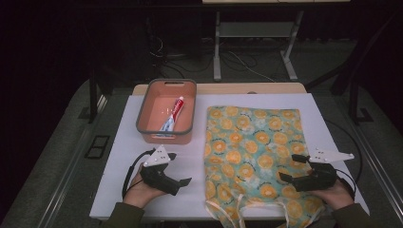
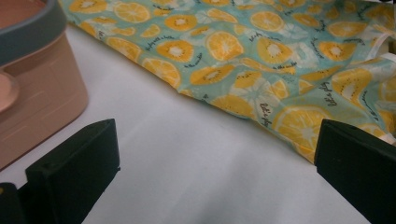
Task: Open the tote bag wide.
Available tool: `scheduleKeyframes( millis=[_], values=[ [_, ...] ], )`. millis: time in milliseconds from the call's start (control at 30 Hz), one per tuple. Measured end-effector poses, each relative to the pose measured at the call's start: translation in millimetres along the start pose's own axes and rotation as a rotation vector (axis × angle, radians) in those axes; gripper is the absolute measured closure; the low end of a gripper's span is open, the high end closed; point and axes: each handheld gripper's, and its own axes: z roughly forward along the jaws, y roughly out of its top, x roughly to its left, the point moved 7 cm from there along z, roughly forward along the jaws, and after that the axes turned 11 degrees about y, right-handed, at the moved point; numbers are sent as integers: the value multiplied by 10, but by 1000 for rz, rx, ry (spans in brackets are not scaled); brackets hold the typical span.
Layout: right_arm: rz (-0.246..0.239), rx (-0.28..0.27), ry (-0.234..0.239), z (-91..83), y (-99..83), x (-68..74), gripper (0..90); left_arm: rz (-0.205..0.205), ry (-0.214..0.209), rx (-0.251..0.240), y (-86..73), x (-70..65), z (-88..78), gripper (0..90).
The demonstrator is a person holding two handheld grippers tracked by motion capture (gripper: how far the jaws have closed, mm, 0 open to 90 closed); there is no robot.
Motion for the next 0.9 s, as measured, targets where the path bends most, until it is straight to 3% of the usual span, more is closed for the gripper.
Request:
scheduleKeyframes(
  millis=[333, 600, 900],
  values=[
    [10, 25, 22, 14, -3, 0, 110, -7, 2, -2, -18, 30, 11, 0],
    [-4, 61, 100, 33, 33, 146, 147, -15, 1, -16, -8, 19, -10, 0],
    [-47, 129, 182, 185, 5, 343, 161, -14, -11, -12, -5, -25, 8, 0]
  ],
)
